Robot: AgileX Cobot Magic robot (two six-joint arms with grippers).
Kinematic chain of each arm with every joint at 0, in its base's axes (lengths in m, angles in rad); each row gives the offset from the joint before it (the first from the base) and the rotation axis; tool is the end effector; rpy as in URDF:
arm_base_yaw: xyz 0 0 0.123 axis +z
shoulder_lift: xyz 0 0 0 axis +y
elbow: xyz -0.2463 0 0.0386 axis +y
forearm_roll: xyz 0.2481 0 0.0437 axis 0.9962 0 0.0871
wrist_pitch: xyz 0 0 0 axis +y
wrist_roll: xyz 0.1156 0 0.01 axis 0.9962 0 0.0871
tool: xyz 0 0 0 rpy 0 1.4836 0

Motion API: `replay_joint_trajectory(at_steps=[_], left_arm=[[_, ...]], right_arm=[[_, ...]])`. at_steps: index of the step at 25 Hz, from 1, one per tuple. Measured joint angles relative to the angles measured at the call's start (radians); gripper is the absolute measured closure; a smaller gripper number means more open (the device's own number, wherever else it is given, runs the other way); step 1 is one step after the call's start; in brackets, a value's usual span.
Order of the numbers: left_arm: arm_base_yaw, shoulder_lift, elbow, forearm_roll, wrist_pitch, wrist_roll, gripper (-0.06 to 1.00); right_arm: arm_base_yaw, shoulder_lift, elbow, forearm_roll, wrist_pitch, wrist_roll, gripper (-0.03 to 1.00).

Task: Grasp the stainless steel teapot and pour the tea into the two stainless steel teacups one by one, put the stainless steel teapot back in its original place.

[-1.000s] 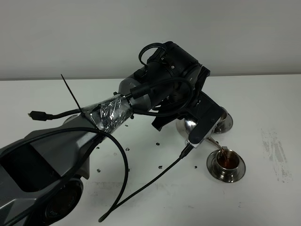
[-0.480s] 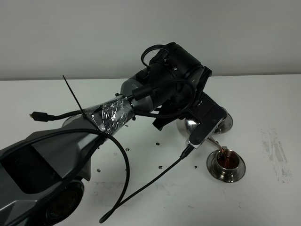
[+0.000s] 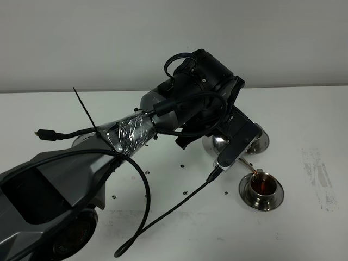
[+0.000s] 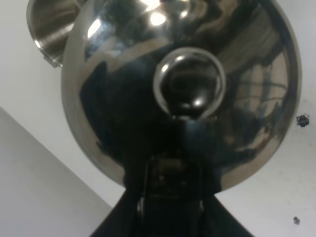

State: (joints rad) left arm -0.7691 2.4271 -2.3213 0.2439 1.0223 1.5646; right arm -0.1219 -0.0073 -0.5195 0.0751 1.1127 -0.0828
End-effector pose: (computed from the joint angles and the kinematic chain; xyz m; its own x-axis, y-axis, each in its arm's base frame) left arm 0.3912 -0.3454 0.1752 0.6748 0.6984 0.2384 0.5364 -0.6861 0.4915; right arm 0.0482 0.0020 0.2670 -0.4763 0.0086 -0.8793 0.0391 0.9992 -0.0114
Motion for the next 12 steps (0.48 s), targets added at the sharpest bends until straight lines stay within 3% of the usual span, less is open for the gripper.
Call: replay_joint_trajectory(at_steps=[12], left_arm=[[-0.008,0.0,0.0,0.01,-0.002,0.0,0.72]], right_arm=[[0.0,0.0,0.0,0.0,0.0,0.0,0.67]])
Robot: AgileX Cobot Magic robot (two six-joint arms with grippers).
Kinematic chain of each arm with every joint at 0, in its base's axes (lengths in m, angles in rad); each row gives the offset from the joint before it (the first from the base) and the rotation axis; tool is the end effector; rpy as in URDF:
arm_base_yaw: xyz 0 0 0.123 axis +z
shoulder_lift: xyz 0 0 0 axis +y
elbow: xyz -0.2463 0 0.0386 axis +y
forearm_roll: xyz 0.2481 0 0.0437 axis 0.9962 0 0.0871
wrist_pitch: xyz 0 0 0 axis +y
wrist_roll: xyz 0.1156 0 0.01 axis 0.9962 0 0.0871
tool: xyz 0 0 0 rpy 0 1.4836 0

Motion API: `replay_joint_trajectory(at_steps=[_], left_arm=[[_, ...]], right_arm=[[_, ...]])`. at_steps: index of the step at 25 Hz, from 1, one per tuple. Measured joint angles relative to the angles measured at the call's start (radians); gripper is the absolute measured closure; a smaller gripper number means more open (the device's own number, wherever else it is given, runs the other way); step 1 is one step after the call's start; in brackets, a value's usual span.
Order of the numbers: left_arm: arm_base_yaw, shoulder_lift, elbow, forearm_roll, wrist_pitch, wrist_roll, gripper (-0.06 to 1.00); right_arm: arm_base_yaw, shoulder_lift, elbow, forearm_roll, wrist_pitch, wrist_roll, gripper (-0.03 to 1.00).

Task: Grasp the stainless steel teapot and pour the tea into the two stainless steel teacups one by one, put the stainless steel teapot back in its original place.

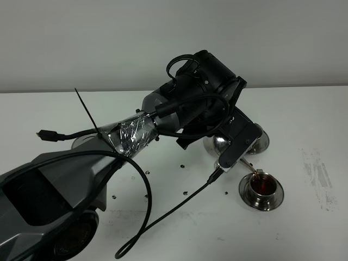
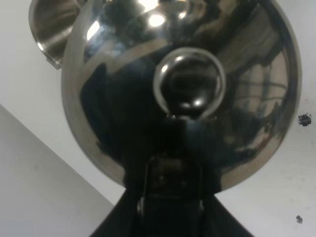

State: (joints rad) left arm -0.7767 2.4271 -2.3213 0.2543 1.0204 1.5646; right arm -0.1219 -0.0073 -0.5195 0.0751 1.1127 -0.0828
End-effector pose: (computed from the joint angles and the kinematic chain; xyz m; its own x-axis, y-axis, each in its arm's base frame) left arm 0.3894 -0.3478 0.1756 0.6785 0.6913 0.2485 0.5265 -0.6935 0.4918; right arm 0.0482 0.0020 0.2670 -0.4763 0.0086 -0.8793 0.0391 0.9992 -0.0114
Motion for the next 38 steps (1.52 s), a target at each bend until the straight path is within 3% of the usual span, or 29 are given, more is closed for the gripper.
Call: replay_joint_trajectory(at_steps=[24,38], left_arm=[[0.0,0.0,0.0,0.005,-0.005,-0.001,0.72],[0.024,0.0,0.0,-0.068,-0.001,-0.044,0.72]], right_arm=[[0.0,0.0,0.0,0.0,0.0,0.0,0.67],[0.0,0.0,0.0,0.0,0.0,0.0,0.67]])
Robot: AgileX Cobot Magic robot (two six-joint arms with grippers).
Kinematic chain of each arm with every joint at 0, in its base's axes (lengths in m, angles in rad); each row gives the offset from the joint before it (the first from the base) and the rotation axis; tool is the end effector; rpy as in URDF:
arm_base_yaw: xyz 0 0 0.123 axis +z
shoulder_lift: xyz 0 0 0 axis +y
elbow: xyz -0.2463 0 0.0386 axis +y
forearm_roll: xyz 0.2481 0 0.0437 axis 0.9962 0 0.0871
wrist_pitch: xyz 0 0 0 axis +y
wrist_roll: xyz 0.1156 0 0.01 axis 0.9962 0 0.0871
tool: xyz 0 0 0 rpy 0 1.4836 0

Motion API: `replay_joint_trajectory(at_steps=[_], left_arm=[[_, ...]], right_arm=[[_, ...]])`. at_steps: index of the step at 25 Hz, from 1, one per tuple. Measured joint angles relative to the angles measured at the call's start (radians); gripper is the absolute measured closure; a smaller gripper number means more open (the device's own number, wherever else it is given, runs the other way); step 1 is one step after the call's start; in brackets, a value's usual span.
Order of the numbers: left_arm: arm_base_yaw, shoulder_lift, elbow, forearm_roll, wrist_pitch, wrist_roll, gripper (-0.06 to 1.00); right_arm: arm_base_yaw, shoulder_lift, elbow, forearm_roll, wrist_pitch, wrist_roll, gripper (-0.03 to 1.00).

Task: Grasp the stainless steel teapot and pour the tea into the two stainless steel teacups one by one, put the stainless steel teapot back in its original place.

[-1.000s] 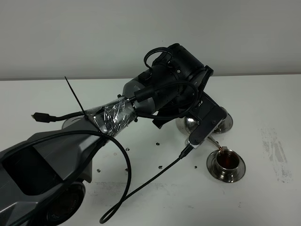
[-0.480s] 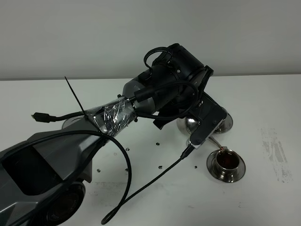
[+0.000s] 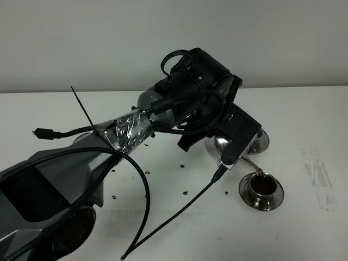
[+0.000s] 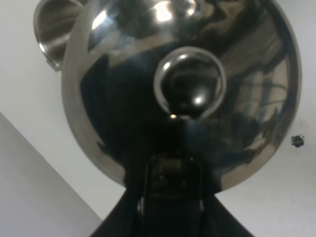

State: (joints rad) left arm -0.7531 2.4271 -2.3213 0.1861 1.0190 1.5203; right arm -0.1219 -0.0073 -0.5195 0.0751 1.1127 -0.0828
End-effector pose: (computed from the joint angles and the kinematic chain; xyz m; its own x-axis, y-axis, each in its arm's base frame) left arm 0.3931 -0.3434 0.1742 0.6454 0.7470 0.1596 0.5952 -0.6227 0.5079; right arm 0.0482 0.0020 0.2670 -0.4763 0.0086 -0.8793 0.0391 0.9992 -0.0114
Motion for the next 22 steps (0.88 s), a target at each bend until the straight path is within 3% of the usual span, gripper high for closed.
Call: replay_joint_trajectory(at_steps=[18,22], left_arm=[[0.051,-0.001,0.0,-0.169,0.009,0.0,0.72],[0.067,-0.048,0.069,-0.202,-0.012,0.0,0.72]], right_arm=[[0.0,0.0,0.0,0.0,0.0,0.0,0.67],[0.0,0.0,0.0,0.0,0.0,0.0,0.67]])
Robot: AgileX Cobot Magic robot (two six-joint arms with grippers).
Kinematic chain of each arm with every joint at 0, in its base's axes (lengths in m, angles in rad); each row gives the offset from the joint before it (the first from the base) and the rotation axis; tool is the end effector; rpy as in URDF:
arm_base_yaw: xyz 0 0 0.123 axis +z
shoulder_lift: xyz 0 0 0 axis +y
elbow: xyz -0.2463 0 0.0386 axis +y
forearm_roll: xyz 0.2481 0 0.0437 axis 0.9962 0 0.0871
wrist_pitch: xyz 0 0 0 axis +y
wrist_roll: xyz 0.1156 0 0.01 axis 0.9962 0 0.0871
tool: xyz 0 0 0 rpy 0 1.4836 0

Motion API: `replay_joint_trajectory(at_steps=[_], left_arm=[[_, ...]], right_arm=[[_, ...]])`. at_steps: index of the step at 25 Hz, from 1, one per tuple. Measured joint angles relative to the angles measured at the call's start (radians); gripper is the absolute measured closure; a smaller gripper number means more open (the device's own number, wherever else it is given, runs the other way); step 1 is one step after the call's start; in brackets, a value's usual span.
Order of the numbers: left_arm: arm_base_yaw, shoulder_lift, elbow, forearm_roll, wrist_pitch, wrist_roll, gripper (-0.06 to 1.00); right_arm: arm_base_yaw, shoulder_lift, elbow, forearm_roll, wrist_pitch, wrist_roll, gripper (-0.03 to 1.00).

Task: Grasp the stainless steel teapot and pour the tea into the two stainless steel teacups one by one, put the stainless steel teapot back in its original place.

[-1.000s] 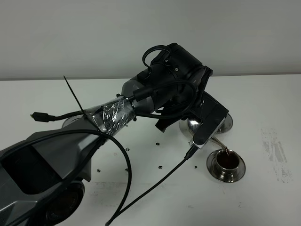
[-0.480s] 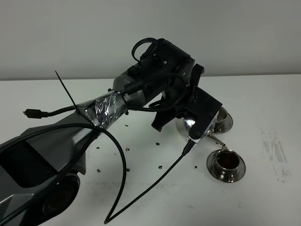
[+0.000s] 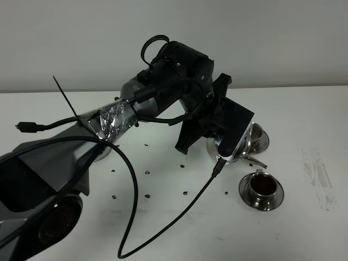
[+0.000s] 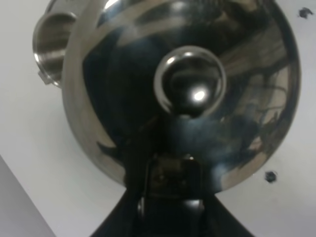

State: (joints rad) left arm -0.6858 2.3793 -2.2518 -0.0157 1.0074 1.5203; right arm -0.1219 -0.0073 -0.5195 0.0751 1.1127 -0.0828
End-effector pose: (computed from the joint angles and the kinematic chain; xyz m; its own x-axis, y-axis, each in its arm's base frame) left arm 0.3971 -0.3269 0.1764 0.5978 0.8006 -0.0409 0.7068 -0.5023 0.4981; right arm 0.0482 0.0020 0.2670 -0.4763 0.0086 -0.8793 0.0391 0.9992 -0.0114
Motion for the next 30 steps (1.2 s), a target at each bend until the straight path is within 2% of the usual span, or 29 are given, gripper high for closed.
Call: replay_joint_trajectory(at_steps=[5,13,21,25,30], left_arm=[[0.036,-0.12,0.194,-0.018,-0.045,0.001,0.72],[0.088,-0.294,0.501,-0.177,-0.1,-0.013,0.72],[0.131,-0.321,0.663,-0.361,-0.192,-0.138,0.72],[0.137,-0.321,0.757,-0.436,-0.295,-0.149,0.72],[0.142,-0.321,0.829,-0.51,-0.371,-0.132,0.72]], right_arm=[[0.0,0.0,0.0,0.0,0.0,0.0,0.67],[0.0,0.0,0.0,0.0,0.0,0.0,0.67],[0.0,0.0,0.0,0.0,0.0,0.0,0.67],[0.0,0.0,0.0,0.0,0.0,0.0,0.67],[0.0,0.0,0.0,0.0,0.0,0.0,0.67]])
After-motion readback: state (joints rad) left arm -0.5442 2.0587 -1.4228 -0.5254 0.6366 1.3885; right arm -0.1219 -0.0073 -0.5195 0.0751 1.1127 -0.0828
